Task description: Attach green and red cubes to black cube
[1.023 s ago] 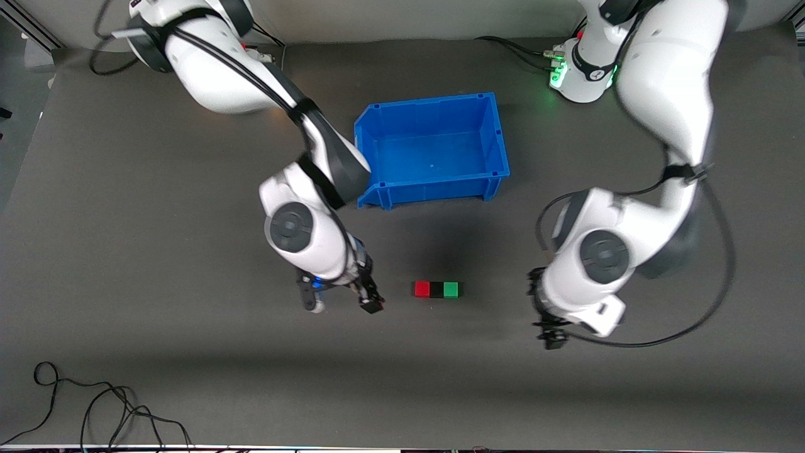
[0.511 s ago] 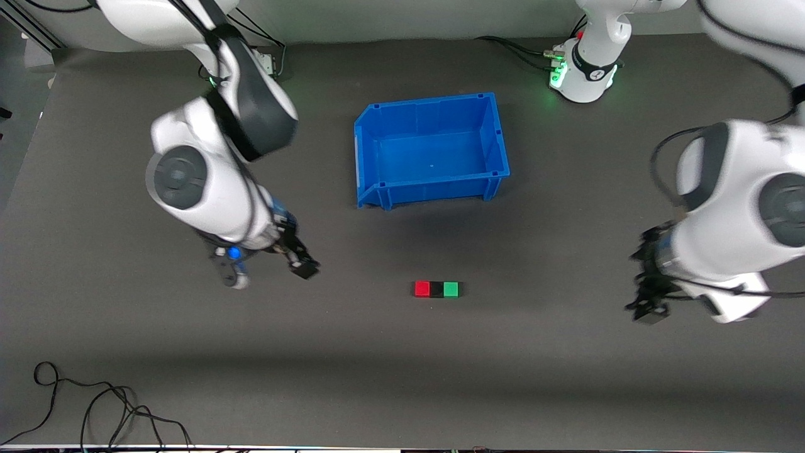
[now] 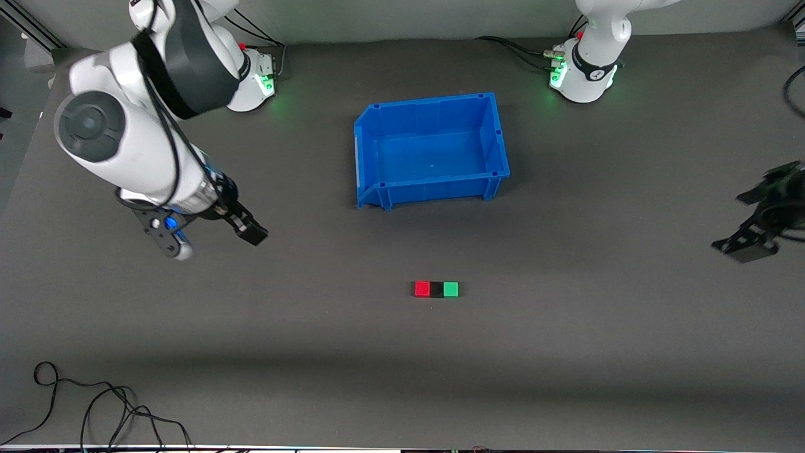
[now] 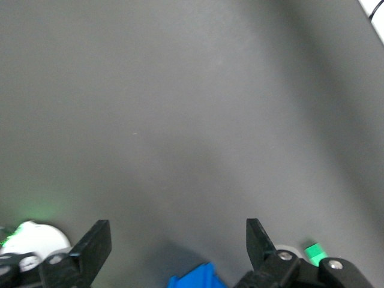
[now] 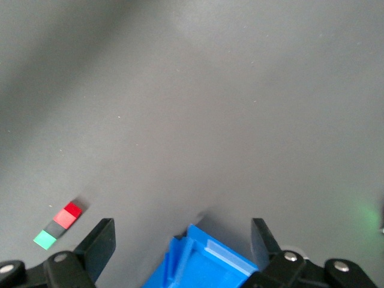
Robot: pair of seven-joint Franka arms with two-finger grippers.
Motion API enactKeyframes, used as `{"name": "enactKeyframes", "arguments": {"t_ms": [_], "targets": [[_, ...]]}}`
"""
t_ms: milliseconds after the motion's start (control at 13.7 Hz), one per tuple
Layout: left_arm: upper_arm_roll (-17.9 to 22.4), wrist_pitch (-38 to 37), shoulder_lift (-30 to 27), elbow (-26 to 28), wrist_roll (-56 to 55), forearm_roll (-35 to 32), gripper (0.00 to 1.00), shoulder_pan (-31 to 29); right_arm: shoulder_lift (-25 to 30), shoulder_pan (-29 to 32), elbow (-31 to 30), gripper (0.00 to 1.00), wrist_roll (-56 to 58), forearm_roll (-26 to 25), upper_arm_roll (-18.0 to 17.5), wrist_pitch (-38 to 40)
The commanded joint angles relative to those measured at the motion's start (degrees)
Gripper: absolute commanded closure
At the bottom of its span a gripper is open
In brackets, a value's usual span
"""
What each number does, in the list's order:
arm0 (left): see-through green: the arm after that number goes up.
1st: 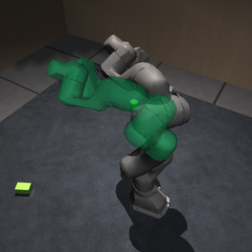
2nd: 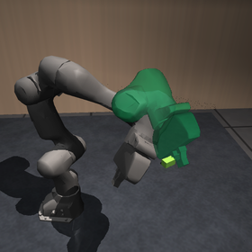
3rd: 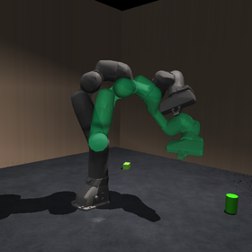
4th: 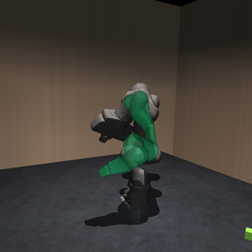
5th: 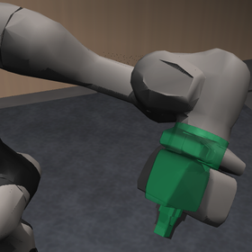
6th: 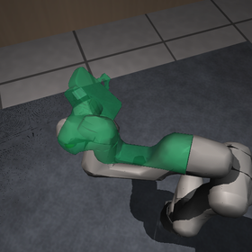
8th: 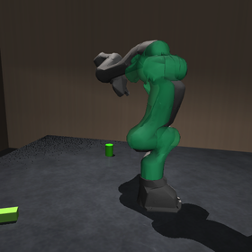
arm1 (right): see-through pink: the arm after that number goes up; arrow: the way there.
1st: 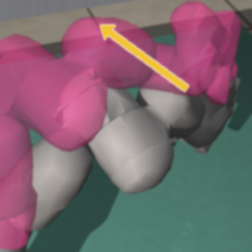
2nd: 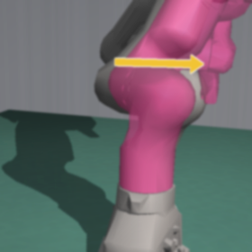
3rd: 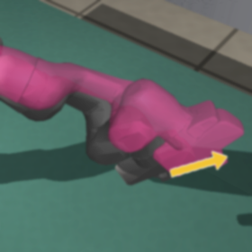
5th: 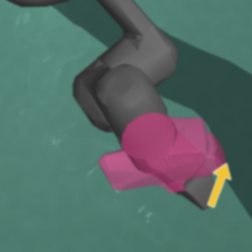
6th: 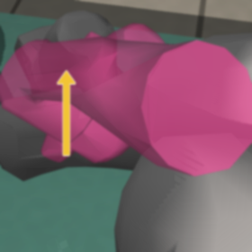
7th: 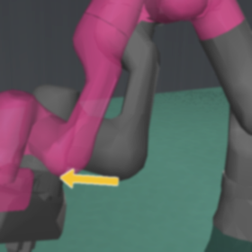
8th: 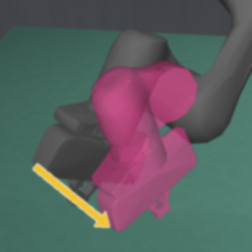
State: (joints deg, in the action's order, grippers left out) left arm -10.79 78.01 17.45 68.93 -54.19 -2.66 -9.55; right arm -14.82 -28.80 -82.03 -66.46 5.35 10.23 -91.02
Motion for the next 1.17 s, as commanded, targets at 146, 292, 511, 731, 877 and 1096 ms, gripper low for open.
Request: {"name": "enactKeyframes", "arguments": {"t_ms": [146, 292, 511, 731, 877, 1096], "targets": [[-0.6, -2.3, 0.2, -1.5, 5.1, 1.1, 0.0, -1.1, 7.3, 1.5, -7.1, 0.0, 12.2, -1.3, 0.2, -0.6], [-0.8, -2.3, 0.1, -1.9, 12.8, 1.7, 0.0, -0.5, 8.3, 4.6, -7.2, 0.0, 15.1, -1.3, -0.3, -0.4], [-0.8, -1.5, 0.1, -1.9, 25.7, 1.2, 0.0, 0.5, 12.0, 8.3, -9.9, 0.0, 17.4, -1.3, -1.6, -0.2], [-0.9, -1.9, 0.0, -1.9, 40.7, -1.1, 0.0, 2.1, 15.1, 15.0, -13.5, 0.0, 26.1, -5.1, -8.1, -0.2], [-0.8, -2.0, -0.6, -1.8, 46.9, -2.4, 0.0, 2.6, 17.7, 19.9, -14.0, 0.0, 32.4, -6.3, -11.4, -0.6], [-0.3, -1.6, -1.7, -1.2, 53.7, -3.1, 0.0, 3.1, 18.9, 26.2, -13.8, 0.0, 42.2, -6.6, -15.5, -0.6]]}}
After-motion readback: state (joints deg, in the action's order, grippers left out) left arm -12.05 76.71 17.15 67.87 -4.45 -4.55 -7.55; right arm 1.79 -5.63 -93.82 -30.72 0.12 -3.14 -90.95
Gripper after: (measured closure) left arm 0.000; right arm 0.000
